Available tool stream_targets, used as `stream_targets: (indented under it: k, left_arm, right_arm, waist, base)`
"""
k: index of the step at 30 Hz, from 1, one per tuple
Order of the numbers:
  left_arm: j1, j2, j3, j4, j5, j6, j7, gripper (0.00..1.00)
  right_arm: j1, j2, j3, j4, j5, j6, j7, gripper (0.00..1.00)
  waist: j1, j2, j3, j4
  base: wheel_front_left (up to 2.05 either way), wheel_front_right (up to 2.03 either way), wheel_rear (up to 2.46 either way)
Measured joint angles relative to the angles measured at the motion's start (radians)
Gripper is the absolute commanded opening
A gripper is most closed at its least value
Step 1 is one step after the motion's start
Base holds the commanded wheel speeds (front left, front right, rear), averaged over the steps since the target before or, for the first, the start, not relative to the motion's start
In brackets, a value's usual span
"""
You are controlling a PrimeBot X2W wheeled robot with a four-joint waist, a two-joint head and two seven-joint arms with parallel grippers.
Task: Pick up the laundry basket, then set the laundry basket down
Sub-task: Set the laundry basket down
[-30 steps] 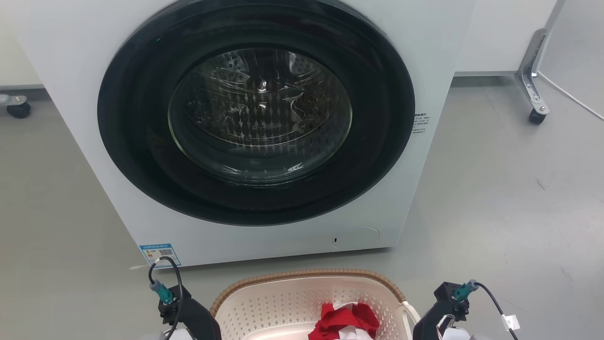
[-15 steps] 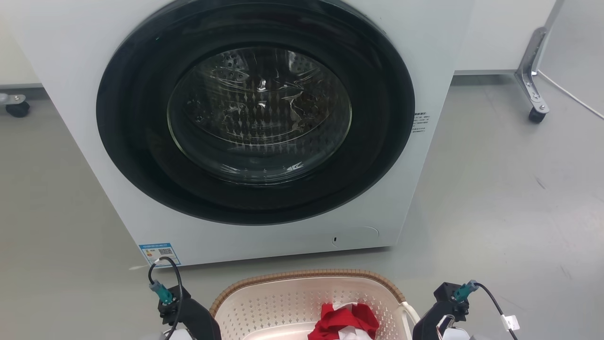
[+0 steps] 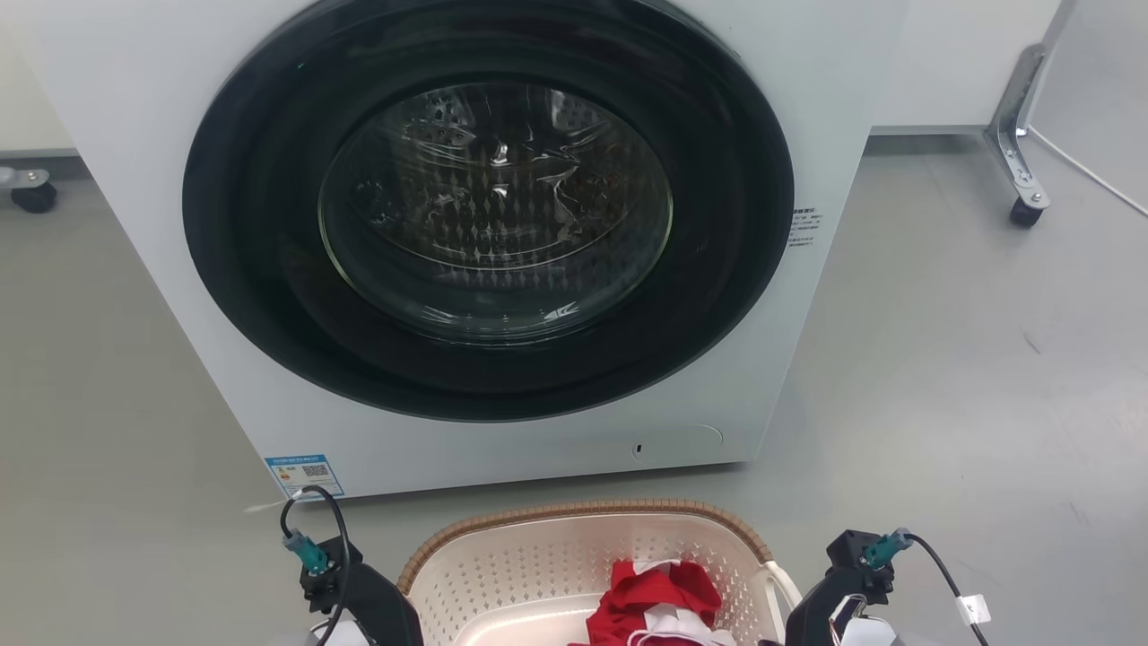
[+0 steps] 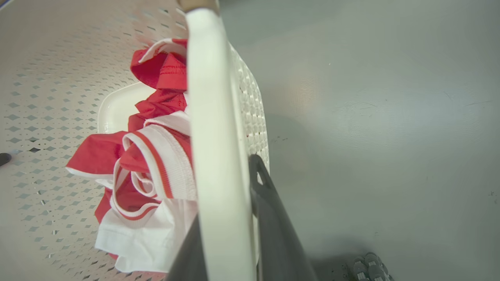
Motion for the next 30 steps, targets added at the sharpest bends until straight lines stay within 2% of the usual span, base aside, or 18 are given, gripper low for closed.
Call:
stream_targets:
  k: [13,30]
  left_arm:
    - [-0.014,-0.004,-0.004,-0.026,0.002,0.009,-0.086,0.00]
    - [-0.114,-0.002,-0.009,-0.065,0.012,0.018,-0.195,0.00]
  right_arm:
    - [-0.028,-0.001,0.002,0.006,-0.010,0.000,-0.100,0.00]
    - [-0.152,-0.009,0.020,0.000,-0.066,-0.007,-0.249,0.00]
  waist:
    - [0.0000,0.0000,0.078,-0.009]
    - [0.0004,0.0000,0.302,-0.007]
  base:
    - [0.00,0.00,0.00]
    - [0.00,0.00,0.00]
